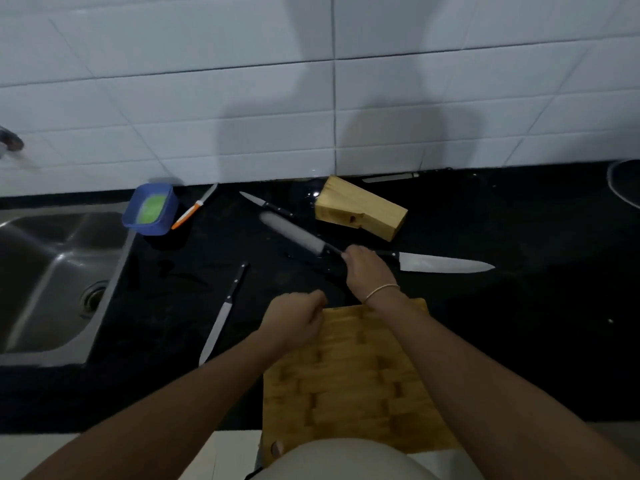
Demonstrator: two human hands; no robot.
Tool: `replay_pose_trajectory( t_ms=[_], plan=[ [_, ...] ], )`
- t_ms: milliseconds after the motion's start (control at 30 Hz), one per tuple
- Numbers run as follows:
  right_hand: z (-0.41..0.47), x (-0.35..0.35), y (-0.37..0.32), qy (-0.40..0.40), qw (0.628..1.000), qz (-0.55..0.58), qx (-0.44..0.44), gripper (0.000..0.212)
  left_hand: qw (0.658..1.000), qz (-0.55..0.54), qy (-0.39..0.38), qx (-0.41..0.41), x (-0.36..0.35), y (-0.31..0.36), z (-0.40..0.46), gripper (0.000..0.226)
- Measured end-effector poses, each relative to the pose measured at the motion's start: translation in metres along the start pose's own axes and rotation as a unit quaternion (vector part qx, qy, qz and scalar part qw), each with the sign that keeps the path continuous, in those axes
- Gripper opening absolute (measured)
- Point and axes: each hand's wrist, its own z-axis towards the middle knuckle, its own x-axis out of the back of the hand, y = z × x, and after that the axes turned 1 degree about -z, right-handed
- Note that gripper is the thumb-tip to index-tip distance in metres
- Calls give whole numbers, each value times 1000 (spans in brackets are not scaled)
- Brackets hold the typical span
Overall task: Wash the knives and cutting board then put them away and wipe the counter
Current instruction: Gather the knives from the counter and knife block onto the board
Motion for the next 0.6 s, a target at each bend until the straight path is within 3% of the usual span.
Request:
replay_pose_trajectory(
  t_ms=[133,233,300,433,500,600],
  plan=[
    [-24,35,7,116,957,247,-95,28,996,-7,75,-41,-13,7,68,29],
    [-41,58,21,149,910,353,-157,18,995,85,8,-49,-24,28,126,55],
    [-54,70,35,159,895,373,-188,26,989,132,-37,-51,-33,40,151,61],
    [-83,86,54,145,809,509,-255,26,979,188,-21,-71,-41,58,163,41],
    [-92,89,59,145,793,529,-265,30,976,198,-1,-86,-40,64,160,31],
    [-92,87,58,130,781,547,-274,39,974,209,-30,-83,-33,72,157,27]
  ],
)
